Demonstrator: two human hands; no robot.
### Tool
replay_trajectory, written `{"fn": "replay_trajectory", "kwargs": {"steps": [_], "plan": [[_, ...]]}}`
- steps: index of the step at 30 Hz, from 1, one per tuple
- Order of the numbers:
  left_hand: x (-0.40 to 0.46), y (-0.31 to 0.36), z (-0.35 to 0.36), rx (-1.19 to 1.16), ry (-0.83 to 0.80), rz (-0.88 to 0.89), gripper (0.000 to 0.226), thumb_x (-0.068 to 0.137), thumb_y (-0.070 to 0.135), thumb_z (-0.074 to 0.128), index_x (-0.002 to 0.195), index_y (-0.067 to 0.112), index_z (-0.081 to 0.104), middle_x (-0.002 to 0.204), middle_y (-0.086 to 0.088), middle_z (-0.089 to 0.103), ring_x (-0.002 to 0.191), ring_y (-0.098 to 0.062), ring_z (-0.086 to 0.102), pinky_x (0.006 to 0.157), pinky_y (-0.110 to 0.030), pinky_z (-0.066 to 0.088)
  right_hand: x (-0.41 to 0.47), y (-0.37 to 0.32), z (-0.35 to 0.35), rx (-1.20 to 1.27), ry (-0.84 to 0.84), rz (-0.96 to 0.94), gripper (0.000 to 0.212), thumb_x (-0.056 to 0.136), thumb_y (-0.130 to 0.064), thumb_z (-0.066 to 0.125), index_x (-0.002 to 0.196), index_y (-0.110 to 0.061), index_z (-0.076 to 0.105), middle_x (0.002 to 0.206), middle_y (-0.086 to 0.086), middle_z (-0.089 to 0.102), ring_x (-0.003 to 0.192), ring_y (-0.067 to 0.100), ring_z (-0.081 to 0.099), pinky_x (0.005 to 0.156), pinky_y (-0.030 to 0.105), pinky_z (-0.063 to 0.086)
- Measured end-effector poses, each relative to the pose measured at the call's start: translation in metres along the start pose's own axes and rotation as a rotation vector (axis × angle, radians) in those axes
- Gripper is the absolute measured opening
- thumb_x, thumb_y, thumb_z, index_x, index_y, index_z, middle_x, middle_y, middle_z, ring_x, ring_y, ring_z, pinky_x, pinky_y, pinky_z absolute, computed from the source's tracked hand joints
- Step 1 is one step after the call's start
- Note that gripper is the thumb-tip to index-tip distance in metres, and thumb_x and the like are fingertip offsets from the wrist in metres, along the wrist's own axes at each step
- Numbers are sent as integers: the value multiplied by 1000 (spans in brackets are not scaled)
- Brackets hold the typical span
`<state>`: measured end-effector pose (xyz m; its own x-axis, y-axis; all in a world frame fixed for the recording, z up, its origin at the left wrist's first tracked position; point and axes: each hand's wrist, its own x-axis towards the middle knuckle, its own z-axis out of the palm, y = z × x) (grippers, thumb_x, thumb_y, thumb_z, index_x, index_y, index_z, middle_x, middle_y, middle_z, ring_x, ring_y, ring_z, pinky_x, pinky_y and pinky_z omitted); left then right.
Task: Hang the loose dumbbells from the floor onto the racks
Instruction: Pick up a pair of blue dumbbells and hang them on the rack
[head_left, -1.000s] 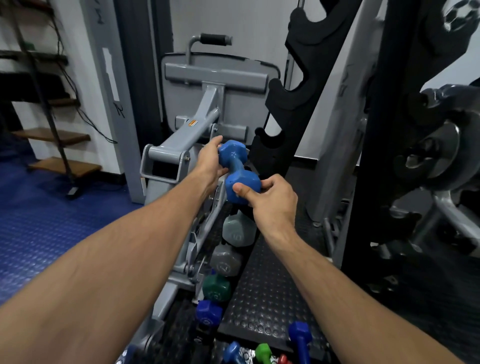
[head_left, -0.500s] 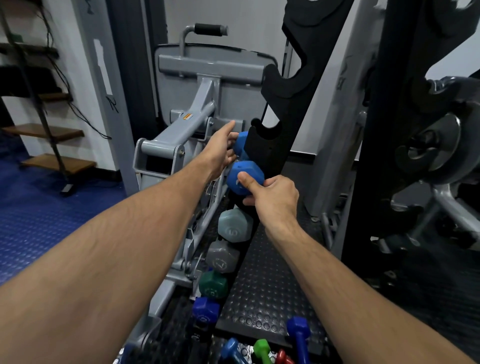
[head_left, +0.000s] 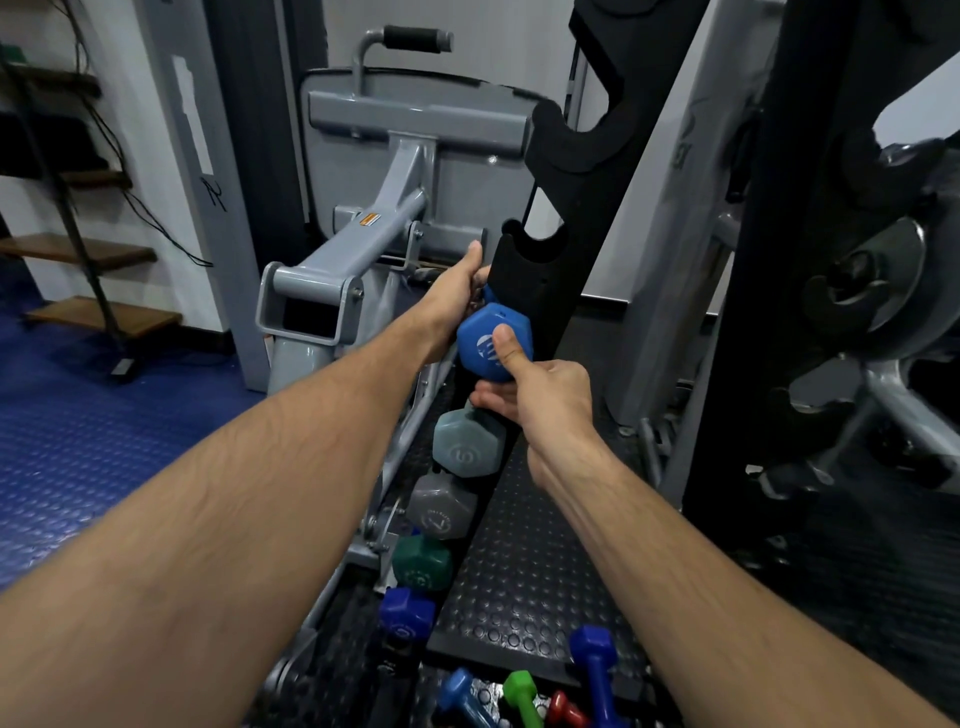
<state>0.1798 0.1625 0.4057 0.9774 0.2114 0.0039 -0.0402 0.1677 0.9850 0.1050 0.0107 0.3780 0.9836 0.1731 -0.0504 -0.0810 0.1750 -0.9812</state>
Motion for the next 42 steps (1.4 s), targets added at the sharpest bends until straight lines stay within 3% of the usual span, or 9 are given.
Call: {"fn": "replay_trajectory", "kwargs": {"steps": [8,11,13,16,20,24,31,36,42], "plan": [[3,-3,0,7,-38,9,71,111,51,24,83,13,78,68,1,74,65,-11,69,70,-25,54,0,-25,8,-104,-42,124,64,74,-62,84,99,-5,71,91,16,77,78,27,78,68,33,66],[-8,0,7,42,-10,84,71,112,46,23,137,-13,52,76,-17,76,51,-4,65,55,-18,51,2,-22,15,-78,47,125,64,71,-59,88,98,-3,71,83,16,77,68,26,78,62,32,65],[-9,-1,7,44,11,111,69,112,45,22,146,-11,43,95,-23,73,53,-3,65,57,-18,52,0,-16,16,-29,90,125,62,69,-57,90,93,-3,71,80,16,77,66,26,78,66,35,66],[-3,-4,8,-20,38,112,65,112,44,24,140,-7,55,75,5,78,60,-4,68,67,-21,53,-5,-7,17,106,109,128,59,66,-52,93,88,-2,72,79,17,78,67,26,78,67,36,66],[-1,-6,11,-40,54,109,64,111,46,28,129,-3,65,73,4,76,79,-12,69,86,-30,53,-9,-1,20,216,94,124,61,69,-49,93,92,5,72,80,21,77,71,31,79,60,30,64],[-4,-3,9,3,-15,115,59,111,47,27,98,14,75,92,-4,78,98,-21,69,104,-38,51,-4,-11,8,-98,22,55,65,75,-64,82,94,-3,72,75,17,77,66,29,78,71,38,66],[-6,-2,10,79,9,106,59,109,53,26,90,23,73,77,8,78,84,-8,71,97,-30,53,-9,-31,8,-670,-24,-11,60,80,-83,58,85,-23,58,69,4,74,54,16,74,55,27,55],[-3,-6,8,68,-13,103,58,111,49,24,93,19,70,72,8,76,75,-6,70,84,-25,54,-17,-27,15,-730,40,-79,56,90,-76,48,75,-22,55,64,1,74,51,14,72,44,19,44],[-7,-3,8,80,-8,121,58,111,49,23,99,19,72,80,5,78,85,-9,71,93,-27,53,-12,-24,21,-549,21,6,53,90,-71,55,77,-20,54,62,7,75,53,21,74,58,30,62]]}}
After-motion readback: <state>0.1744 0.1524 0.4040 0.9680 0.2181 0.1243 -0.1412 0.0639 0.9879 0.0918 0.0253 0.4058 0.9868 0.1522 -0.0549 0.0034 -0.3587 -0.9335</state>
